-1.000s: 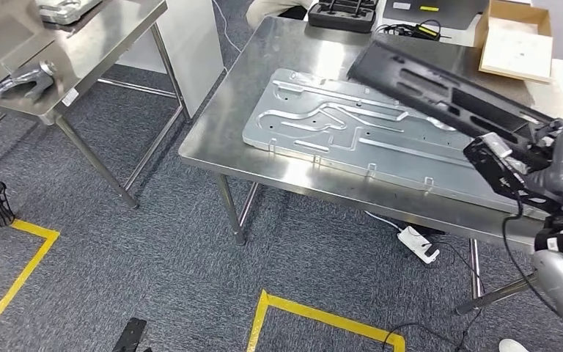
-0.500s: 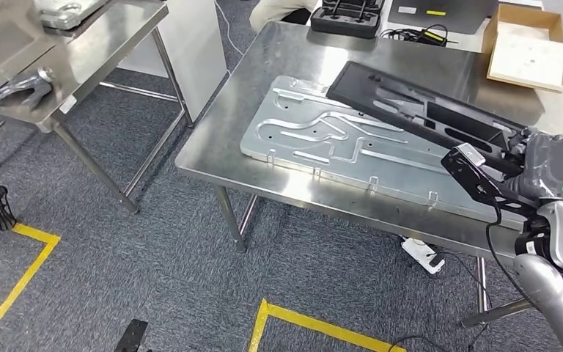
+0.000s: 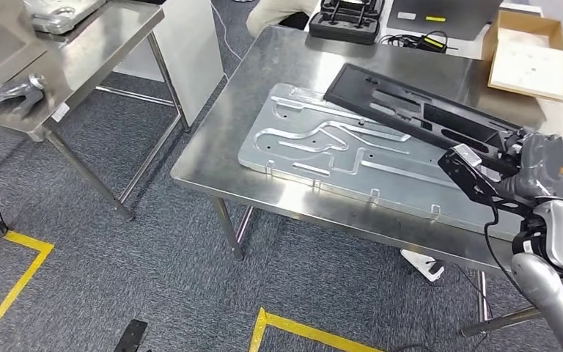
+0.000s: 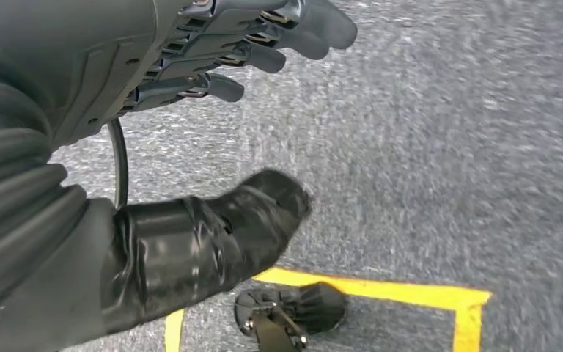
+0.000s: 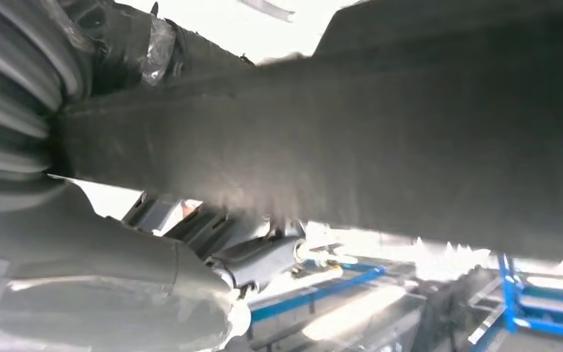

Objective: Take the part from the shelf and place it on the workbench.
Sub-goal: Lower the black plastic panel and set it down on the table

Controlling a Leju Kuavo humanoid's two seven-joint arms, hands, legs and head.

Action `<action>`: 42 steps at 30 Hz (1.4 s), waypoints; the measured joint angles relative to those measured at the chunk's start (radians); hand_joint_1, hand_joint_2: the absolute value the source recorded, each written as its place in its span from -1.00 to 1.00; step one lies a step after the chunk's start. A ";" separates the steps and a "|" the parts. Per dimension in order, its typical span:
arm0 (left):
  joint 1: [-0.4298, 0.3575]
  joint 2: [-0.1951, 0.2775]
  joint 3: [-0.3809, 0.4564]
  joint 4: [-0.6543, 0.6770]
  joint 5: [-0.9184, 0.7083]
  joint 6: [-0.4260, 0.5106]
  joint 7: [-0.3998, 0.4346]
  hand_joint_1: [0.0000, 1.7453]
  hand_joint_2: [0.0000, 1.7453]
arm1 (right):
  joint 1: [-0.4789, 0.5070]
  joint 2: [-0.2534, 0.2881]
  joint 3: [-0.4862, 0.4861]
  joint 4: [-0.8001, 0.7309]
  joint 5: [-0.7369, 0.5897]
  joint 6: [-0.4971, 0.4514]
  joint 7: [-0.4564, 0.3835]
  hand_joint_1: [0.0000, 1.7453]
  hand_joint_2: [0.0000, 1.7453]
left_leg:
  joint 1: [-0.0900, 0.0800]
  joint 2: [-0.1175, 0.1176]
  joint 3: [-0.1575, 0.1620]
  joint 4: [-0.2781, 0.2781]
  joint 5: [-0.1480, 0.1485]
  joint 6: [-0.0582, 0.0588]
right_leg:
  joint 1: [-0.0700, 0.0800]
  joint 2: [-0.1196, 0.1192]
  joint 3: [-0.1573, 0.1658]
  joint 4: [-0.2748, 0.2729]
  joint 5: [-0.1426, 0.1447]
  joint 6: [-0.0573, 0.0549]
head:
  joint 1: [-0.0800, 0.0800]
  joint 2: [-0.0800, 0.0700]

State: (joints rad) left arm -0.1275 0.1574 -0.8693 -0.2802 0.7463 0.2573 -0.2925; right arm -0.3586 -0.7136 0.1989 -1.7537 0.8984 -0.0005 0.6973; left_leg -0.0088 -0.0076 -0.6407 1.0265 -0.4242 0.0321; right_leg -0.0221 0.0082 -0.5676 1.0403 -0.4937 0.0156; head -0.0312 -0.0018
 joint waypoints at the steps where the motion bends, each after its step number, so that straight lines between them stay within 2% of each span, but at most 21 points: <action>1: 0.001 0.000 0.000 0.000 0.000 0.000 -0.001 -1.00 1.00 | 0.000 -0.002 0.002 0.000 0.000 0.000 0.000 1.00 1.00 | 0.003 0.000 0.010 -0.011 0.001 0.003 | 0.001 -0.002 0.002 0.004 -0.005 0.005 | 0.001 0.000; 3: 0.000 -0.001 0.001 0.000 0.000 0.000 -0.002 -1.00 1.00 | -0.002 -0.005 0.005 0.002 0.000 0.000 -0.001 1.00 1.00 | 0.009 0.001 0.033 -0.032 0.000 0.012 | 0.004 -0.004 -0.025 0.067 -0.034 0.008 | 0.005 0.000; 5: -0.002 -0.001 0.002 0.000 0.000 0.000 -0.002 -1.00 1.00 | -0.005 -0.005 0.006 0.005 0.000 0.000 -0.002 1.00 1.00 | 0.008 0.001 0.044 -0.033 -0.010 0.019 | 0.003 -0.005 -0.098 0.194 -0.076 0.009 | 0.007 0.000; 7: 0.000 -0.001 0.004 0.000 0.000 -0.002 -0.002 -1.00 1.00 | 0.000 -0.005 0.008 0.009 -0.002 -0.001 -0.002 1.00 1.00 | 0.007 0.001 0.052 -0.026 -0.024 0.020 | 0.001 -0.005 -0.157 0.265 -0.076 0.013 | 0.008 0.000; 8: 0.001 -0.001 0.004 0.000 0.000 -0.002 -0.002 -1.00 1.00 | 0.002 -0.005 0.009 0.012 -0.003 0.000 -0.002 1.00 1.00 | 0.008 0.000 0.058 -0.021 -0.033 0.019 | 0.000 -0.005 -0.158 0.246 -0.047 0.015 | 0.008 0.000; 9: 0.002 -0.002 0.004 0.000 -0.001 -0.003 -0.002 -1.00 1.00 | 0.003 -0.006 0.011 0.014 -0.003 0.000 -0.002 1.00 1.00 | 0.008 0.000 0.065 -0.014 -0.043 0.017 | -0.003 -0.006 -0.141 0.191 -0.002 0.018 | 0.008 0.000; 11: 0.002 -0.002 0.005 0.000 -0.001 -0.004 -0.002 -1.00 1.00 | 0.004 -0.008 0.012 0.017 -0.005 0.000 -0.002 1.00 1.00 | 0.007 -0.001 0.072 0.004 -0.066 0.007 | -0.006 -0.007 -0.095 0.078 0.052 0.019 | 0.008 0.000; 13: 0.000 -0.001 0.006 0.000 -0.001 -0.004 -0.001 -1.00 1.00 | 0.006 -0.011 0.013 0.021 -0.007 0.001 -0.001 1.00 1.00 | 0.003 -0.003 0.069 0.014 -0.078 -0.004 | -0.004 -0.006 -0.078 0.039 0.049 0.011 | 0.009 0.000; 17: 0.000 0.000 0.006 0.000 0.000 -0.003 -0.001 -1.00 1.00 | 0.020 -0.016 0.014 0.031 -0.016 0.002 0.001 1.00 1.00 | 0.002 0.000 0.066 0.033 -0.098 -0.018 | -0.006 -0.001 -0.068 0.035 0.037 -0.014 | 0.008 0.000; 19: -0.002 -0.001 0.007 0.000 0.002 -0.003 -0.004 -1.00 1.00 | 0.023 -0.018 0.014 0.035 -0.020 0.000 0.001 1.00 1.00 | 0.006 0.002 0.017 0.124 -0.131 -0.030 | -0.008 -0.001 -0.056 0.034 0.029 -0.024 | 0.006 0.000; 21: -0.003 -0.001 0.008 0.000 0.005 -0.003 -0.005 -1.00 1.00 | 0.029 -0.017 0.014 0.040 -0.022 -0.002 0.000 1.00 1.00 | 0.009 0.002 -0.069 0.253 -0.162 -0.036 | -0.006 -0.002 -0.046 0.034 0.019 -0.028 | 0.005 0.000; 23: 0.000 -0.001 0.010 0.000 0.007 -0.003 -0.005 -1.00 1.00 | 0.038 -0.017 0.016 0.048 -0.021 -0.003 0.000 1.00 1.00 | 0.009 0.002 -0.117 0.288 -0.135 -0.032 | -0.002 -0.001 -0.032 0.034 0.007 -0.029 | 0.005 0.000; 25: 0.002 -0.001 0.010 0.000 0.007 -0.003 -0.006 -1.00 1.00 | 0.046 -0.017 0.020 0.054 -0.021 -0.003 0.000 1.00 1.00 | 0.004 0.001 -0.095 0.184 -0.044 -0.015 | 0.003 0.001 -0.012 0.033 -0.006 -0.029 | 0.005 0.000; 27: 0.001 0.000 0.012 0.000 0.007 -0.003 -0.006 -1.00 1.00 | 0.048 -0.017 0.022 0.061 -0.022 -0.004 0.000 1.00 1.00 | -0.005 0.000 -0.054 0.074 0.018 0.008 | 0.006 0.003 0.001 0.028 -0.016 -0.025 | 0.006 0.000; 30: -0.002 0.000 0.014 0.000 0.004 0.001 -0.012 -1.00 1.00 | 0.052 -0.017 0.022 0.070 -0.026 -0.008 0.001 1.00 1.00 | -0.013 0.000 -0.027 0.018 0.016 0.023 | 0.002 0.006 0.007 0.012 -0.015 -0.009 | 0.004 0.000; 33: 0.002 -0.001 0.015 0.000 0.002 -0.003 -0.034 -1.00 1.00 | 0.061 -0.022 0.022 0.080 -0.033 -0.008 0.001 1.00 1.00 | -0.001 0.003 0.012 -0.033 0.018 0.022 | 0.005 0.000 0.001 0.032 -0.035 0.003 | 0.006 0.000; 36: -0.004 -0.001 0.019 0.000 0.010 -0.039 -0.068 -1.00 1.00 | 0.064 -0.023 0.022 0.093 -0.051 -0.006 0.000 1.00 1.00 | 0.001 0.003 0.033 -0.048 0.013 0.024 | 0.002 -0.003 -0.097 0.201 -0.095 0.010 | 0.008 0.000; 37: -0.007 -0.001 0.021 0.000 0.012 -0.054 -0.079 -1.00 1.00 | 0.066 -0.023 0.022 0.099 -0.057 -0.005 0.000 1.00 1.00 | 0.001 0.002 0.036 -0.046 0.009 0.024 | 0.000 -0.003 -0.130 0.243 -0.097 0.014 | 0.008 0.000; 39: -0.011 -0.001 0.023 0.000 0.011 -0.077 -0.095 -1.00 1.00 | 0.069 -0.023 0.022 0.113 -0.069 -0.002 0.000 1.00 1.00 | 0.004 0.001 0.042 -0.037 -0.003 0.020 | -0.005 -0.003 -0.144 0.222 -0.046 0.021 | 0.008 0.000; 40: -0.013 -0.001 0.023 0.000 0.010 -0.084 -0.100 -1.00 1.00 | 0.070 -0.023 0.022 0.120 -0.074 0.000 0.000 0.50 0.50 | 0.005 0.000 0.044 -0.028 -0.012 0.016 | -0.008 -0.004 -0.125 0.162 -0.002 0.025 | 0.008 0.000; 42: -0.018 0.000 0.023 0.000 0.008 -0.090 -0.104 -1.00 1.00 | 0.069 -0.023 0.022 0.132 -0.081 0.000 0.000 -0.50 -0.50 | 0.005 -0.001 0.039 -0.004 -0.030 0.003 | -0.011 -0.004 -0.085 0.057 0.049 0.026 | 0.009 0.000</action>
State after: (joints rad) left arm -0.1450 0.1570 -0.8462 -0.2804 0.7546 0.1675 -0.3963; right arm -0.2893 -0.7361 0.2211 -1.6221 0.8177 -0.0001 0.6977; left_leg -0.0041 -0.0087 -0.6014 1.0227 -0.4547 0.0355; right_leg -0.0334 0.0045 -0.6528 1.0977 -0.4444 0.0418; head -0.0223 -0.0018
